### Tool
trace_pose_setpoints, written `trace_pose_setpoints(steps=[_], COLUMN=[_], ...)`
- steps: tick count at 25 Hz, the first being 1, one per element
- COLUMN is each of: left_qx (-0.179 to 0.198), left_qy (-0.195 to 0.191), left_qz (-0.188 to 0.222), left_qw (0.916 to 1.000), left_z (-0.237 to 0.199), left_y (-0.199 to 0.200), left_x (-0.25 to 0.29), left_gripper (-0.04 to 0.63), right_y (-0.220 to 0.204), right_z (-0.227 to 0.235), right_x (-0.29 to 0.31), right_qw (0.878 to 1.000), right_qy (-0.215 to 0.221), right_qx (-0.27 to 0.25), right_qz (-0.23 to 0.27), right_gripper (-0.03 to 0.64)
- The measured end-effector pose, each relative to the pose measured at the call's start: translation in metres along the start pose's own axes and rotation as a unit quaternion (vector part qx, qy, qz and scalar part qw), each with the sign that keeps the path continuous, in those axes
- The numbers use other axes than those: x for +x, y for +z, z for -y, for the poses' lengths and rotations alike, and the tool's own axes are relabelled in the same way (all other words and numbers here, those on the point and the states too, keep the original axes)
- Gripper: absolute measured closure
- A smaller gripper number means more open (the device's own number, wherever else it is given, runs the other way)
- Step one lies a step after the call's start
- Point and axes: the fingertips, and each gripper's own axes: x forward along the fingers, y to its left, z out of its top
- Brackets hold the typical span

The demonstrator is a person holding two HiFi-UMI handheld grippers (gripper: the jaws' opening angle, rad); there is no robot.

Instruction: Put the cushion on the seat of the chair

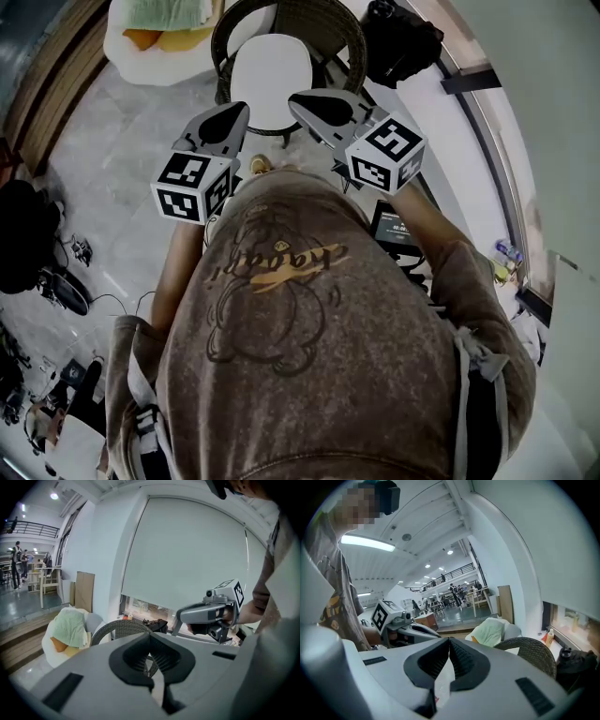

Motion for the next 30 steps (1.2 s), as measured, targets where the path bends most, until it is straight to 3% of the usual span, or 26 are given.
trace_pose_setpoints(steps=[14,30], left_qx=[-0.008,-0.012], left_qy=[-0.012,-0.021], left_qz=[0.006,-0.004], left_qw=[0.9999,0.9997], left_z=[0.005,0.007], left_y=[-0.002,-0.011], left_x=[0.004,0.009], left_gripper=[0.592,0.592], right_y=[0.002,0.000], right_z=[-0.012,-0.007], right_x=[-0.003,-0.001], right_qw=[0.999,0.999], right_qy=[0.034,0.037], right_qx=[-0.022,-0.026], right_qz=[0.004,-0.010], right_gripper=[0.597,0.597])
